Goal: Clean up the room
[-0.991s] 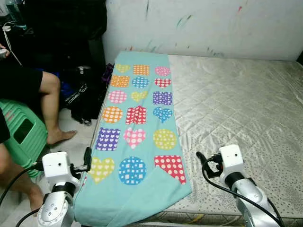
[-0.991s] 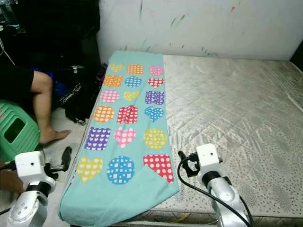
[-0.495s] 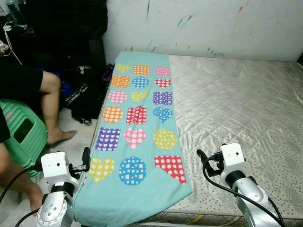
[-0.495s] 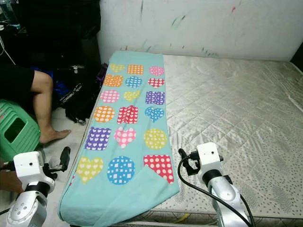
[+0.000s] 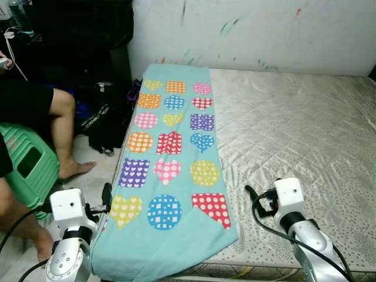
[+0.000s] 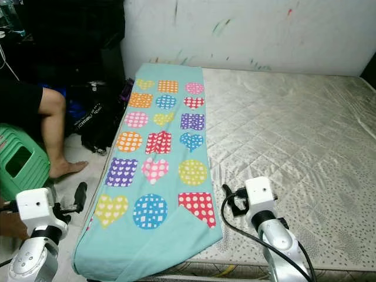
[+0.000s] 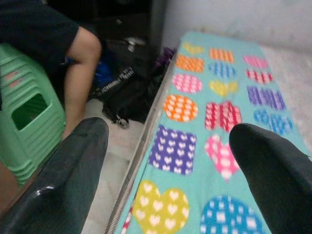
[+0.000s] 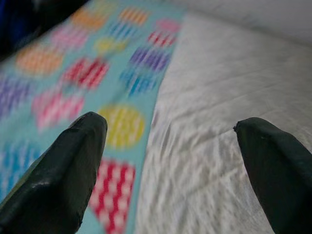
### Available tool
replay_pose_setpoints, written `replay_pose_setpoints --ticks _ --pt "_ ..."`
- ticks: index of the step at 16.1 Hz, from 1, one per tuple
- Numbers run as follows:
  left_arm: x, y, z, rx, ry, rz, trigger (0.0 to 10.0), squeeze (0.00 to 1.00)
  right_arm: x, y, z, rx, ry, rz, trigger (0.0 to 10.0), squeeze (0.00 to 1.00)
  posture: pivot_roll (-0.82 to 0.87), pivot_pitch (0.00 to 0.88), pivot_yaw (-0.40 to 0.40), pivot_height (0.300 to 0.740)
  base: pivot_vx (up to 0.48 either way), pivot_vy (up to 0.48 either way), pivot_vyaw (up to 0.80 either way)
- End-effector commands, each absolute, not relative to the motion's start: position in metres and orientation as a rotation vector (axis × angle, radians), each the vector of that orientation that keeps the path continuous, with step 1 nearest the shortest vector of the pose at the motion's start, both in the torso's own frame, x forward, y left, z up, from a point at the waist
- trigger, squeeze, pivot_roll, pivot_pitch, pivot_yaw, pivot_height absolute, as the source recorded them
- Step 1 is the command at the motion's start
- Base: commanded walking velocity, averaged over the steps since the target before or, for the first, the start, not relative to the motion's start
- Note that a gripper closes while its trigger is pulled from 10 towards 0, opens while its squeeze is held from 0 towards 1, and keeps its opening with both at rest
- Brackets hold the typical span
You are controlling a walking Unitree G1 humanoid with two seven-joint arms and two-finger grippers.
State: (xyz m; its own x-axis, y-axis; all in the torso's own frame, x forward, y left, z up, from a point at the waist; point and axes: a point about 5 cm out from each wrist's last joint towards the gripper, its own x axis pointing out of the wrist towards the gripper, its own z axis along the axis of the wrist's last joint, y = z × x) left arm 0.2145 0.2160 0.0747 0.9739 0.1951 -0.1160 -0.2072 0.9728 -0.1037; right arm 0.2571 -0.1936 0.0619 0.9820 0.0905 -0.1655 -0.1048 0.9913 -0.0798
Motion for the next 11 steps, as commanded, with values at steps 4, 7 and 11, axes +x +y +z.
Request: replay_pose_setpoints --ticks 4,7,11 --pt "0.2201 0.2199 0.0811 -0.115 0.047 0.245 10.0 0.0 0.2646 -0.1946 0.073 -0.061 0.101 0.006 10.0 0.0 -0.11 0.0 -0.033 0.74 0.0 0.0 0.0" --pt "0.2212 0.2204 0.0824 -0.103 0.041 0.245 10.0 0.0 0.2654 -0.1912 0.0766 -0.046 0.08 0.057 10.0 0.0 -0.11 0.0 -0.033 0.74 0.0 0.0 0.0" --pt "0.2237 0.2209 0.082 -0.11 0.031 0.246 10.0 0.0 0.2669 -0.1872 0.072 -0.054 0.099 0.061 10.0 0.0 -0.11 0.0 -0.034 0.74 0.0 0.0 0.0"
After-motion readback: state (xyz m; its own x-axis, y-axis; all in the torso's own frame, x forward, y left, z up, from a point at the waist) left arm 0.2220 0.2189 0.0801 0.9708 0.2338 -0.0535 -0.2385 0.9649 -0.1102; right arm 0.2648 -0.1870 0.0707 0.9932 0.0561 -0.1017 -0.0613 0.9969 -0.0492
